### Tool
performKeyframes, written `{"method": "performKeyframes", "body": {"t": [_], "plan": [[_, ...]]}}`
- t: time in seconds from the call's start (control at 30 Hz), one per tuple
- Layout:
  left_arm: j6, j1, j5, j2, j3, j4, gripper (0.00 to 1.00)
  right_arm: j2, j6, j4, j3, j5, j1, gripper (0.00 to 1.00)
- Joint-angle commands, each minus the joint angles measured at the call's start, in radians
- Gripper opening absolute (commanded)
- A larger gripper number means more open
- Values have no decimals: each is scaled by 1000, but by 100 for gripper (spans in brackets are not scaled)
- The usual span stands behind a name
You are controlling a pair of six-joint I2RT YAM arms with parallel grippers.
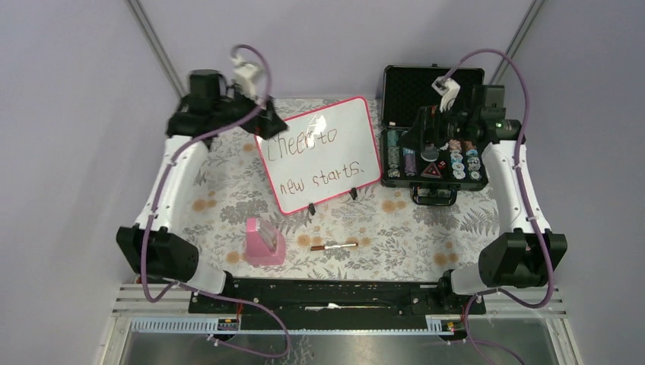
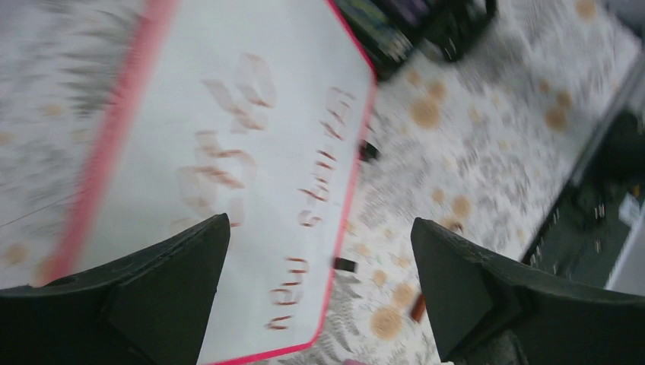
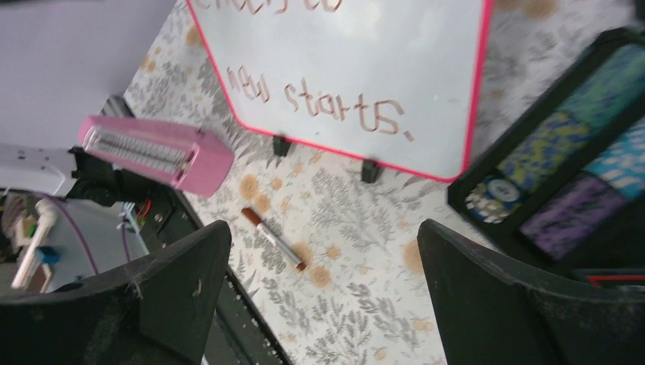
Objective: Write a sentence on the whiteboard
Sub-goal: Reset both arms
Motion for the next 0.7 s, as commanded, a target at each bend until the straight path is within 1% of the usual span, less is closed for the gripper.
{"method": "performKeyframes", "body": {"t": [0.0,0.03,0.2,0.3,0.37,0.5,0.67], "plan": [[-147,242,154,-91,51,70,99,54,6,-6,161,42,-77,100],[-150,313,180,-92,62,72,99,66,13,0,186,42,-102,100],[-142,567,229,-43,119,26,99,125,7,1,292,32,-226,100],[-132,697,248,2,124,14,99,165,4,0,328,11,-316,99],[-123,765,247,30,124,14,99,191,2,0,347,-10,-375,100],[-83,828,191,72,157,-11,99,223,-18,-3,387,11,-441,100],[-59,835,121,95,177,-21,99,257,-20,-2,414,20,-467,100]]}}
